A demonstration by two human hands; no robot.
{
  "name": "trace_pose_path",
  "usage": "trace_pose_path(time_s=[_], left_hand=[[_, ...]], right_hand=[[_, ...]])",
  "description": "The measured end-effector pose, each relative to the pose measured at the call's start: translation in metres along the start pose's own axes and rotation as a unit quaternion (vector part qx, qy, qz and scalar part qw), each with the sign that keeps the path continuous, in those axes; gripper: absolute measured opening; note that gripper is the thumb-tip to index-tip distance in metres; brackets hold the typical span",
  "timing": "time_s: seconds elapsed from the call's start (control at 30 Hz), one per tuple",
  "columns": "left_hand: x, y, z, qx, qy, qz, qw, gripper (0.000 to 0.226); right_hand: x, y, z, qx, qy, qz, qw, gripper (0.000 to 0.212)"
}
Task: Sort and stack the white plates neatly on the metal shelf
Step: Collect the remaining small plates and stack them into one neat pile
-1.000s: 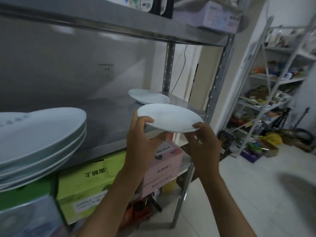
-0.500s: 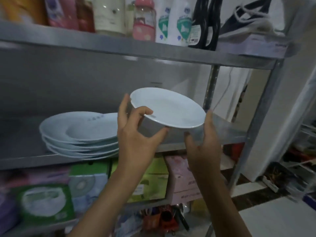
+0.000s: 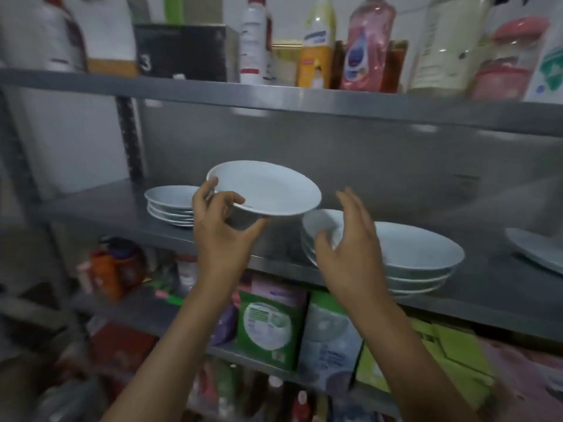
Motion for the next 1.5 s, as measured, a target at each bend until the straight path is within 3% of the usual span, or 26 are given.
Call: trace_pose_path(time_s=[0.17,0.33,0.43,0.63,1.07,1.37,1.5], left_hand=[[0.084,-0.049,-0.042,-0.017,-0.033,-0.065,0.997,0.038],[0.143,-0.064,-0.074,-0.013,-0.045,-0.095,0.994,0.038],[0.166,-0.054,-0.084,0.001,-0.054,-0.107,0.993,0.037],[0.186,-0.025,-0.097,0.036,-0.076,-0.141,0.986,0.038],[0.207,-0.005,-0.094,0.108,-0.090,-0.297,0.944,0.046],[0.198,-0.005,-0.084,0.194,-0.037,-0.418,0.887,0.058],[0.172,0.003,-0.082,0.202,0.024,-0.408,0.890,0.062]], right_hand=[[0.024,0.110,-0.006,0.070,-0.024,0.005,0.997,0.053],[-0.008,0.204,-0.001,0.164,0.024,0.029,0.986,0.053],[-0.030,0.231,-0.001,0.179,0.055,0.052,0.981,0.052],[-0.061,0.244,-0.018,0.178,0.114,0.073,0.975,0.047],[-0.089,0.246,-0.045,0.183,0.137,0.097,0.969,0.054],[-0.087,0.242,-0.049,0.174,0.144,0.103,0.969,0.057],[-0.069,0.229,-0.054,0.153,0.103,0.089,0.979,0.059]])
Point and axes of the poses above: each hand's wrist, its own z-axis away from the middle knuckle, its own y-axis out of the palm, x = y × z, the point moved 6 cm from there along -z, towards the middle knuckle, and after that the axes turned 3 degrees about -z, right-handed, at the moved point
